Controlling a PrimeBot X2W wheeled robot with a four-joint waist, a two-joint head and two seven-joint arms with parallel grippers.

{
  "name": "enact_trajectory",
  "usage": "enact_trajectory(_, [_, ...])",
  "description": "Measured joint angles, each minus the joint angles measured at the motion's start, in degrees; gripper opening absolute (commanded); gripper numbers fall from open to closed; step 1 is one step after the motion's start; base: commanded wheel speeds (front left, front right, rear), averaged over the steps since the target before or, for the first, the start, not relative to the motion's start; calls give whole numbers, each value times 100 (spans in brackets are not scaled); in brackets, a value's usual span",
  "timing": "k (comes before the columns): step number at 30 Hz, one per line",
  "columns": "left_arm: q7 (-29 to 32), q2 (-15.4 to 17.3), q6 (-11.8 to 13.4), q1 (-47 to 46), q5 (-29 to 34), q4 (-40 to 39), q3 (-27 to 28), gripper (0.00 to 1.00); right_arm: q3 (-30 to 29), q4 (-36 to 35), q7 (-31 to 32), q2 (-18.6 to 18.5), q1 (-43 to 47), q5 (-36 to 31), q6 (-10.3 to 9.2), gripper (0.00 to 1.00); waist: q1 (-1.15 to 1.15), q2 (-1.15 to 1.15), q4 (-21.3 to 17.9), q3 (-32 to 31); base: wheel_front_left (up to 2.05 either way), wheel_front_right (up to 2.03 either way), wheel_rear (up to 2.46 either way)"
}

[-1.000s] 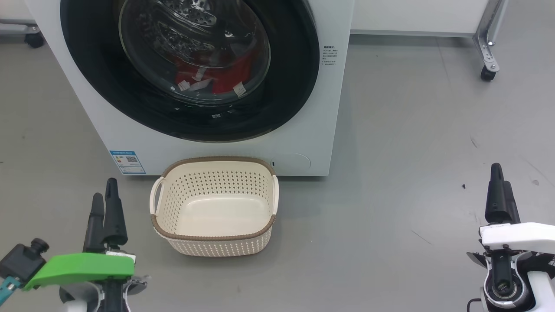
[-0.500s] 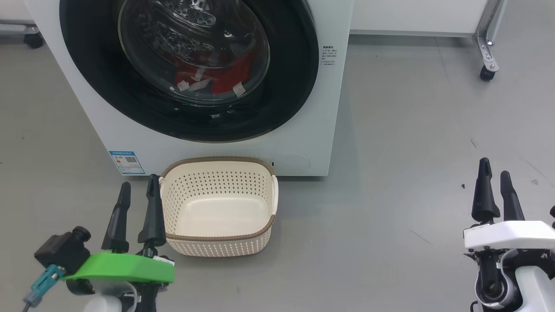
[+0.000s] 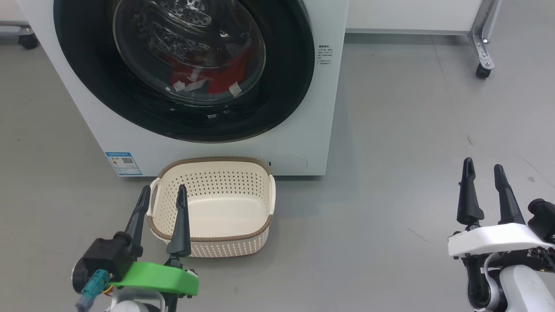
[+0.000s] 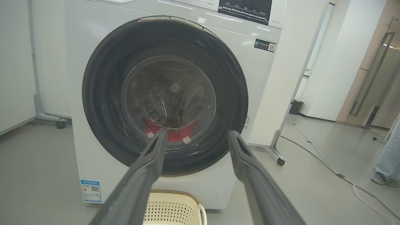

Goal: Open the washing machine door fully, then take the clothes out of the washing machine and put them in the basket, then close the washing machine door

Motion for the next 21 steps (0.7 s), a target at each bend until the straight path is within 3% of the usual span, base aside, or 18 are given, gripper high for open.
enact_trajectory(4, [-56, 9, 144, 5, 408, 114, -130, 100, 138, 18, -63, -66, 0, -344, -15, 100, 0, 0, -12, -8, 0, 0, 0])
enact_trajectory(21, [-68, 22, 506, 88, 550, 757, -330, 100, 600, 378, 20, -152, 20, -732, -52, 100, 0, 0, -18, -29, 0, 0, 0])
